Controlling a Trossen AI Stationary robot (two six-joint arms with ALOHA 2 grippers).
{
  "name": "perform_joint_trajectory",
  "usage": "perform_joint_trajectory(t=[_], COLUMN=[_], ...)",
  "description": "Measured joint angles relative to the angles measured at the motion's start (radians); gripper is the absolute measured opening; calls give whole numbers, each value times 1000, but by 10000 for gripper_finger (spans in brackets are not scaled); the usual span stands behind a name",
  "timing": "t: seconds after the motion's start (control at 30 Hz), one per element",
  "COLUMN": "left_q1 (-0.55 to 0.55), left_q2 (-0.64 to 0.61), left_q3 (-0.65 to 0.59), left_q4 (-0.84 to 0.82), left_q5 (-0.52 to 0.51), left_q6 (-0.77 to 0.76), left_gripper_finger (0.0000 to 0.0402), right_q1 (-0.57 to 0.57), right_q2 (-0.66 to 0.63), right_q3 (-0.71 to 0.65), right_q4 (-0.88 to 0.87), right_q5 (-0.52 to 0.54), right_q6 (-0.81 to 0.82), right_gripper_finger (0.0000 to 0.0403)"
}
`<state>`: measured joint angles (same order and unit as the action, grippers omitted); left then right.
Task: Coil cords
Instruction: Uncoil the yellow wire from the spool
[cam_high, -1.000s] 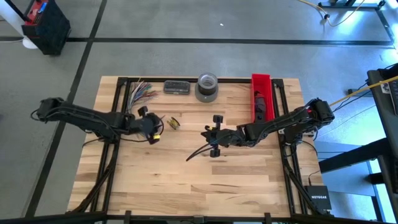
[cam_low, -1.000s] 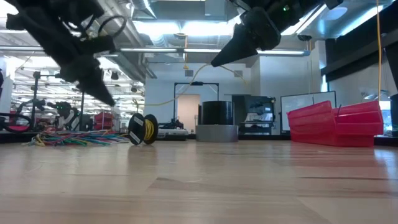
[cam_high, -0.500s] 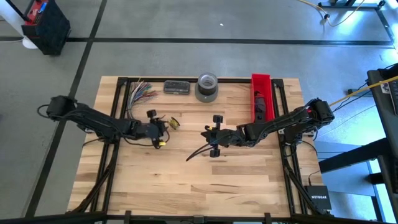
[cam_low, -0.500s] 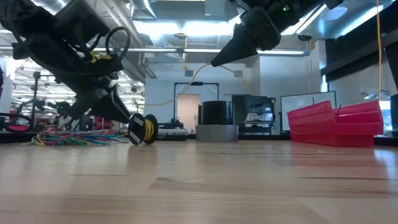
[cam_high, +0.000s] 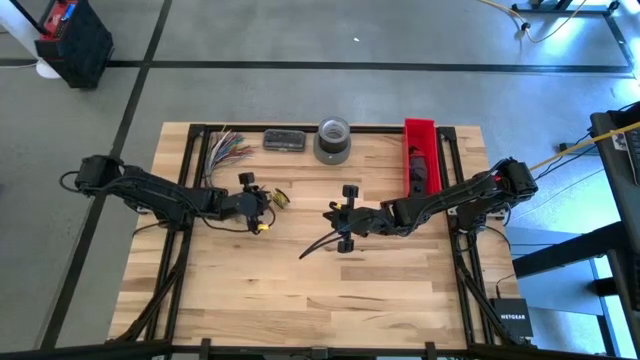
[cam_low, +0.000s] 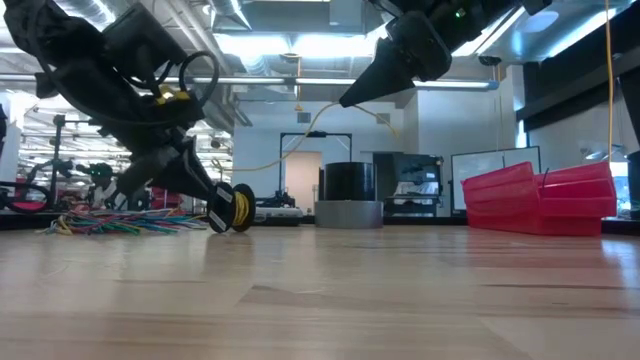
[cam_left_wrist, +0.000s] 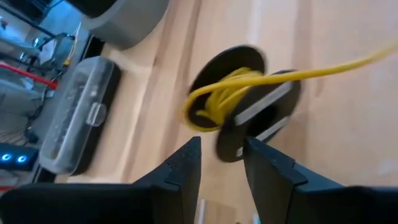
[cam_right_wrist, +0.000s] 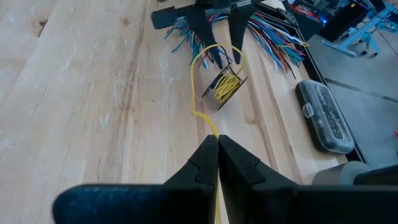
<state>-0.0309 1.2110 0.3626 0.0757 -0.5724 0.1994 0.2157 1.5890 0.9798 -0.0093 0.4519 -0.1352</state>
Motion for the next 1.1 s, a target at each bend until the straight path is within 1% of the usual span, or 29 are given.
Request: perform_joint_trajectory(t=[0.1,0.27,0.33,0.43,0.5,0.57,0.7,0.83,0.9,1.0,1.1], left_q1=[18,40,48,56,60,63,62,44,31,4,-29], left_q2=[0,0,0,0,0,0,-1,-31,-60,-114,-165], left_q3=[0,0,0,0,0,0,0,0,2,28,58], left_q4=[14,47,46,45,46,47,59,131,154,151,149], left_q5=[16,164,192,195,196,195,164,128,122,121,121], left_q6=[21,42,42,42,41,32,-33,-82,-78,-60,-25], left_gripper_finger=[114,109,95,58,23,8,4,4,2,2,2], right_q1=[0,0,0,0,0,0,1,1,0,0,0], right_q2=[0,0,0,0,0,0,0,0,0,0,1], right_q3=[0,0,0,0,0,0,0,1,1,1,1], right_q4=[0,0,0,0,0,0,15,26,17,-14,-5], right_q5=[0,0,0,0,0,0,0,0,0,0,0], right_q6=[0,0,0,0,0,0,-2,-5,8,103,154], right_gripper_finger=[14,14,14,14,14,14,14,14,14,14,15])
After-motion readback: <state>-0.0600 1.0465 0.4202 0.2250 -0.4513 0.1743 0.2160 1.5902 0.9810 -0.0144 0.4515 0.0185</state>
